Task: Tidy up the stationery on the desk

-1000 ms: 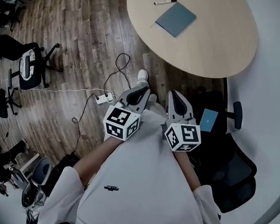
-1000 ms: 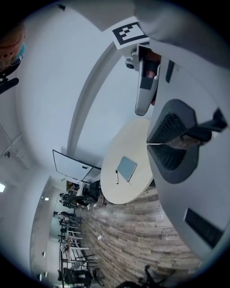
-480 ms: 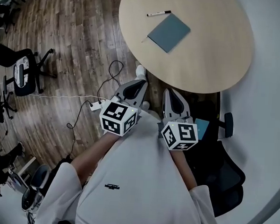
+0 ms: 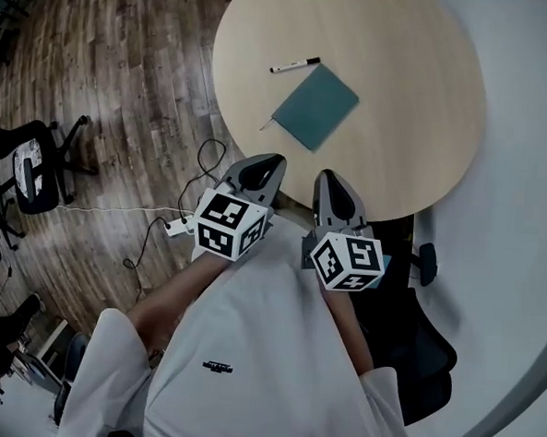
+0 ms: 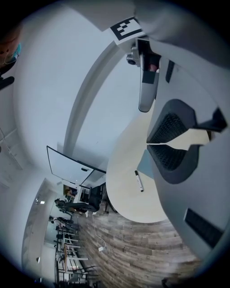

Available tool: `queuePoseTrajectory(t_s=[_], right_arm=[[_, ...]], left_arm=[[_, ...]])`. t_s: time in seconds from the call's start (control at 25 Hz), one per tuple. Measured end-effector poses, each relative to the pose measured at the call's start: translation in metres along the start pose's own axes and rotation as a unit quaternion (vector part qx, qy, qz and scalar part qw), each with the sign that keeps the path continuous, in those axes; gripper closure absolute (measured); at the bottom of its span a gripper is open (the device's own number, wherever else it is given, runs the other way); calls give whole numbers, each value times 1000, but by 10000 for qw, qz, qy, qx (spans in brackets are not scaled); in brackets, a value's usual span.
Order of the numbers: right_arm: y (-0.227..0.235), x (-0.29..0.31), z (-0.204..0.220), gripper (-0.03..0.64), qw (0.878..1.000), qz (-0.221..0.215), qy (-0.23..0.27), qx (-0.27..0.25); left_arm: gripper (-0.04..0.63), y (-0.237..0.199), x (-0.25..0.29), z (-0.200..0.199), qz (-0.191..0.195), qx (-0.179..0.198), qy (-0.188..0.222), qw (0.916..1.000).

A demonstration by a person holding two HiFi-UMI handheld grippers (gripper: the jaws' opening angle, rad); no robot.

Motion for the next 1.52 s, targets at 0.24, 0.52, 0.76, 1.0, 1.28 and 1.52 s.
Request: queuePoseTrajectory(t_s=[0.24,0.52,0.76,1.0,1.28,1.52], right_arm=[[44,39,-15,581,9989,253,-184,360],[81,51,-19,581,9969,258,-650,367],[100,71,-5,581,9970,610,-370,297],[110,89,8,581,9948,936,-191,341],[133,105,22,581,9934,1002,-220,512],[151,111,47,580,9905,1045,-423,782]], left_arm=[[569,-12,64,-22,-30,24,-233,9997],[569,-8,108,-39,-129,34,-171,9998],[568,-19,133,-32,-67,440,-175,9989],[568,-33,154,-19,94,772,-306,9965],[568,-50,184,-6,-112,1067,-522,9929],[568,-57,215,13,-180,1493,-534,9872]])
Point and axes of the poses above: the fingertips, and each gripper's own axes: x forward along the fingers, y to its right, z out of its underside, the point moved 10 cm from there along -x, backward along the fingers, and after that the axes turned 14 degrees about -z, right-handed, at the moved point
